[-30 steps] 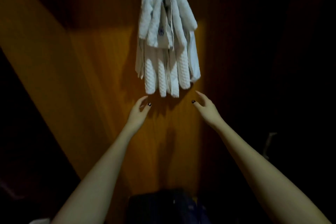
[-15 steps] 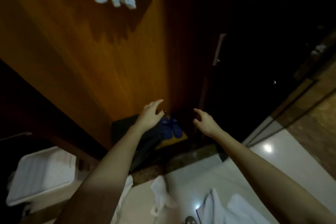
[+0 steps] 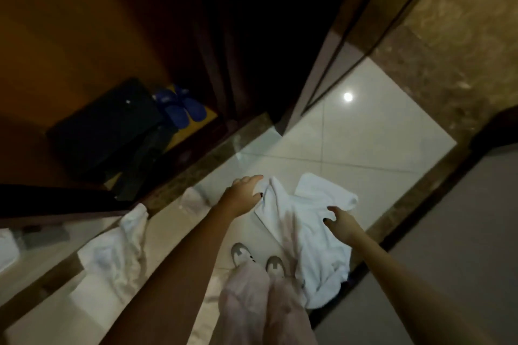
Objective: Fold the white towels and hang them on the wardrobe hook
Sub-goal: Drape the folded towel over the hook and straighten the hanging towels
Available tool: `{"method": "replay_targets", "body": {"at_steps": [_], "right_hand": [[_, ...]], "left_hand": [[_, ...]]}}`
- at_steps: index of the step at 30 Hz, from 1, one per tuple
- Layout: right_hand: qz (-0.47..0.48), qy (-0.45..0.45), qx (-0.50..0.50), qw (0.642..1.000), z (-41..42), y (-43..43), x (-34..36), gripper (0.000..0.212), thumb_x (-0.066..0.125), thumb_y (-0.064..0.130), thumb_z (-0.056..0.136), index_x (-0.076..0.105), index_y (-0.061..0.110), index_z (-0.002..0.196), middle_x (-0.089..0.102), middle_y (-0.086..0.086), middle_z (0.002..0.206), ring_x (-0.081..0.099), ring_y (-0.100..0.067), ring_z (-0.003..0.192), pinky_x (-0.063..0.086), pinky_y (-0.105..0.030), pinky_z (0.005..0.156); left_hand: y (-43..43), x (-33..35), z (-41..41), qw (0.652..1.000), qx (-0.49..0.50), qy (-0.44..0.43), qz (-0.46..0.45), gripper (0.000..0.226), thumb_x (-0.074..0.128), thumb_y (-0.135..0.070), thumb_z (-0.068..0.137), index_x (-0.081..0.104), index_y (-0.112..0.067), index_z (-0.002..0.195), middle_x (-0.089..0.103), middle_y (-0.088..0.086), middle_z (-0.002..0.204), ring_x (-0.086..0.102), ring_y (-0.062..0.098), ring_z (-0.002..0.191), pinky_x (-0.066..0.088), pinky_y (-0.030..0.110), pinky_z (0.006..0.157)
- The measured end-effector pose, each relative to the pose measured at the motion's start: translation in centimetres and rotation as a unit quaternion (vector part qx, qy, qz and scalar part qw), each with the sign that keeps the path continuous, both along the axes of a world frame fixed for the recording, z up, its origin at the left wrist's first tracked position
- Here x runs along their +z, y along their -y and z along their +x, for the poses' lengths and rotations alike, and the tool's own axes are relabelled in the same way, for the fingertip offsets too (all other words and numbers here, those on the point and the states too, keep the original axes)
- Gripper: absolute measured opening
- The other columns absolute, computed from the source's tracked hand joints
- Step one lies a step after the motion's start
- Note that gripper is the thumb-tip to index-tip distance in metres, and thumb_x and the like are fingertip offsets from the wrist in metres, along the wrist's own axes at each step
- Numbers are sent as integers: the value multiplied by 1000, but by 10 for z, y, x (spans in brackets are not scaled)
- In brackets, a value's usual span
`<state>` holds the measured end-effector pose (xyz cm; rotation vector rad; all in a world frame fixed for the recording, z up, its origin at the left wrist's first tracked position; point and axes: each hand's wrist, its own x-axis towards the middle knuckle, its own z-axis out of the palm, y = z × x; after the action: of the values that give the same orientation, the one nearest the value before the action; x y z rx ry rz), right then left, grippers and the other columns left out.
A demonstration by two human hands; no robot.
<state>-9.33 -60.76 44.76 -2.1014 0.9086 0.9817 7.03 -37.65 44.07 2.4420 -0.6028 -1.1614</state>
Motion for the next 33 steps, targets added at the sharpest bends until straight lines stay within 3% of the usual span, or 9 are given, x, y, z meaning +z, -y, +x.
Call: {"method": "replay_targets", "body": {"at_steps": [9,12,19,23,28,30,33], "right_hand": [[12,-23,-111,993,-84,24,-174,49,47,25,100,35,12,146,47,-16,142,55,-29,117,43,-31,88],[15,-23,-123,992,-88,21,-248,48,48,24,100,36,12,145,48,-14,142,53,-27,122,40,-28,91],[45,31,-166,985,-69,6,-419,52,51,26,99,36,13,147,50,-11,141,49,-26,127,38,-28,100],[47,70,-221,972,-54,5,-498,58,52,31,98,29,19,150,50,-12,141,51,-28,125,40,-34,101],[37,52,-233,970,-51,7,-559,61,57,31,94,33,15,148,58,-11,131,56,-27,117,42,-32,94],[24,65,-231,970,-54,4,-564,50,62,24,91,49,9,137,65,-11,118,61,-28,108,45,-32,88],[48,109,-237,964,-53,-6,-541,15,58,12,88,65,2,97,69,-10,93,64,-27,90,46,-31,74]], "left_hand": [[66,-192,-68,994,-77,-80,19,53,44,-34,98,29,-26,148,34,7,151,34,29,135,35,44,107],[74,-266,-75,991,-106,-78,28,53,43,-32,99,27,-26,149,31,6,153,32,30,136,33,43,109],[93,-442,-56,973,-225,15,56,50,38,-35,100,28,-26,148,31,2,153,26,24,139,24,39,111],[112,-521,-40,933,-342,90,61,55,34,-45,100,20,-26,150,18,1,158,13,22,146,14,45,117],[136,-577,-28,902,-384,175,87,61,43,-48,96,23,-24,148,29,2,152,19,22,143,11,59,112],[137,-580,-29,912,-360,166,105,64,46,-51,93,26,-25,148,37,2,145,28,23,137,8,64,110],[129,-562,-32,923,-334,143,129,64,48,-53,92,28,-28,147,42,3,140,35,26,130,12,61,110]]}}
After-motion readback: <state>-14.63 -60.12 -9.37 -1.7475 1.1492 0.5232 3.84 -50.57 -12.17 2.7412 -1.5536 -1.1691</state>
